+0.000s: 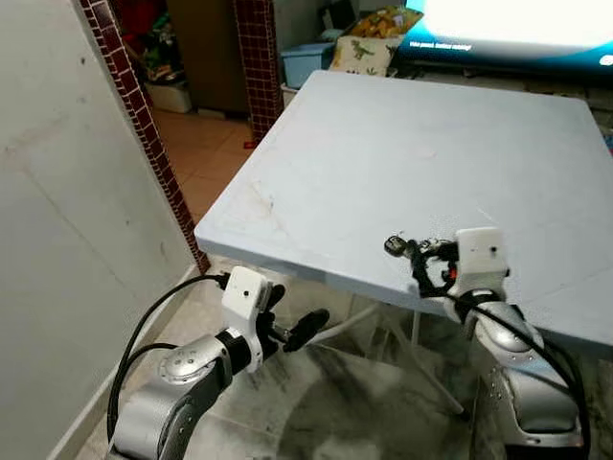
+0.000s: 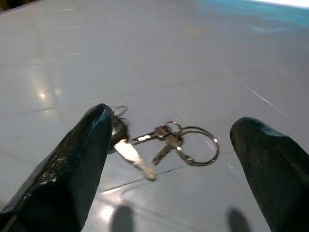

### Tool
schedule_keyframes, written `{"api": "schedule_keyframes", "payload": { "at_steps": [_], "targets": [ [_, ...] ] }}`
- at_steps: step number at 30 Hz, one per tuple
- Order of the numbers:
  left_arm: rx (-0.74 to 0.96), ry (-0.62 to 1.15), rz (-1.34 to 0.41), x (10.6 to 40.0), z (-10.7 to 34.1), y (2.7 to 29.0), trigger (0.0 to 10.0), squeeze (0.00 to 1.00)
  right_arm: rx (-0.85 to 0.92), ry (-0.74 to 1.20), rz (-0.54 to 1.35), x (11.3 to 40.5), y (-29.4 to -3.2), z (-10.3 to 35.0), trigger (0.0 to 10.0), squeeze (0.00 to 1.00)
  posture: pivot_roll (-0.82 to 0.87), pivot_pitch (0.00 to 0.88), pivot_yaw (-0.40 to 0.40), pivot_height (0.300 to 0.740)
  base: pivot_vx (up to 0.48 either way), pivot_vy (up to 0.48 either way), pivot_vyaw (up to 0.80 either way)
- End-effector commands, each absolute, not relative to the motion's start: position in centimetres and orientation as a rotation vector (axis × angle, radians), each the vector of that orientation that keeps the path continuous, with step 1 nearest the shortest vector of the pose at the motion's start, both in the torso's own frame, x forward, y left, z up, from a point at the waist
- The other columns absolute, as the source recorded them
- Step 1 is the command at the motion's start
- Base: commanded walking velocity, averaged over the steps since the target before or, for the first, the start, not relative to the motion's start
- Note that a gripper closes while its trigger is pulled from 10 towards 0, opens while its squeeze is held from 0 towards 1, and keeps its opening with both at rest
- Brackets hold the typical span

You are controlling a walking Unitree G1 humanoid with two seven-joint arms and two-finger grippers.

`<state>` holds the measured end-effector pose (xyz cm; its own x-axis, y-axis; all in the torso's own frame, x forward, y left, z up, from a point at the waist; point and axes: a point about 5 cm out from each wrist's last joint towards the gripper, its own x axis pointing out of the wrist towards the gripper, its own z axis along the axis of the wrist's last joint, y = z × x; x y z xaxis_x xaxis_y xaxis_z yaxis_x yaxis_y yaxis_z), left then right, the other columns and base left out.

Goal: Hang keys on a hook

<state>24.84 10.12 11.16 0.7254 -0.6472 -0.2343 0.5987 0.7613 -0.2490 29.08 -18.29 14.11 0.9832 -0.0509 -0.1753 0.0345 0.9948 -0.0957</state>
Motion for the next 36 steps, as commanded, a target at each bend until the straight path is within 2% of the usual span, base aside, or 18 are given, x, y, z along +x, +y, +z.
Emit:
{"api": "schedule_keyframes", "payload": {
  "at_steps": [1, 9, 19, 26, 28, 29, 31, 32, 33, 34, 35, 36],
  "targets": [
    [-0.140, 0.292, -0.689, 25.0, 11.7, 10.3, 10.0, 0.00, -0.066, 0.203, -0.066, 29.5, -18.4, 13.8, 10.0, 0.00, -0.08, 0.101, 0.077, 0.740, 0.000, 0.000, 0.00],
    [-0.109, 0.344, -0.789, 23.7, 11.2, 9.5, 10.0, 0.00, -0.039, 0.235, -0.096, 31.2, -18.7, 13.3, 10.0, 0.00, -0.06, 0.110, 0.081, 0.740, 0.000, 0.000, 0.00],
    [-0.097, 0.307, -0.806, 23.9, 11.8, 8.3, 10.0, 0.00, -0.013, 0.289, -0.098, 32.5, -18.6, 11.9, 10.0, 0.00, -0.04, 0.121, 0.081, 0.740, 0.000, 0.000, 0.00],
    [-0.089, 0.311, -0.807, 23.8, 11.7, 8.4, 10.0, 0.00, -0.034, 0.314, -0.110, 33.1, -19.7, 11.5, 10.0, 0.00, -0.04, 0.122, 0.082, 0.740, 0.000, 0.000, 0.00],
    [-0.088, 0.311, -0.805, 23.8, 11.7, 8.4, 10.0, 0.00, -0.044, 0.336, -0.106, 32.8, -19.8, 11.0, 9.6, 0.00, -0.04, 0.121, 0.080, 0.740, 0.000, 0.000, 0.00],
    [-0.088, 0.311, -0.805, 23.8, 11.7, 8.4, 10.0, 0.00, -0.044, 0.347, -0.106, 32.5, -19.9, 10.8, 4.4, 0.00, -0.04, 0.121, 0.080, 0.740, 0.000, 0.000, 0.00],
    [-0.087, 0.310, -0.804, 23.8, 11.7, 8.4, 10.0, 0.00, -0.054, 0.369, -0.112, 32.1, -20.3, 10.2, 2.7, 0.00, -0.04, 0.119, 0.078, 0.740, 0.000, 0.000, 0.00],
    [-0.087, 0.309, -0.804, 23.8, 11.7, 8.3, 10.0, 0.00, -0.060, 0.377, -0.116, 31.9, -20.5, 10.0, 3.3, 0.00, -0.04, 0.119, 0.078, 0.740, 0.000, 0.000, 0.00],
    [-0.087, 0.309, -0.805, 23.8, 11.7, 8.3, 10.0, 0.00, -0.063, 0.382, -0.117, 31.7, -20.7, 9.9, 3.3, 0.00, -0.04, 0.119, 0.078, 0.740, 0.000, 0.000, 0.00],
    [-0.086, 0.308, -0.805, 23.8, 11.8, 8.3, 10.0, 0.00, -0.074, 0.388, -0.119, 31.5, -20.9, 9.8, 4.0, 0.00, -0.04, 0.119, 0.078, 0.740, 0.000, 0.000, 0.00],
    [-0.085, 0.307, -0.807, 23.8, 11.7, 8.3, 10.0, 0.00, -0.100, 0.398, -0.125, 31.1, -21.5, 9.6, 9.5, 0.00, -0.04, 0.116, 0.077, 0.740, 0.000, 0.000, 0.00],
    [-0.084, 0.307, -0.808, 23.8, 11.7, 8.3, 10.0, 0.00, -0.112, 0.400, -0.132, 30.8, -21.9, 9.6, 9.9, 0.00, -0.04, 0.116, 0.077, 0.740, 0.000, 0.000, 0.00]
  ]
}}
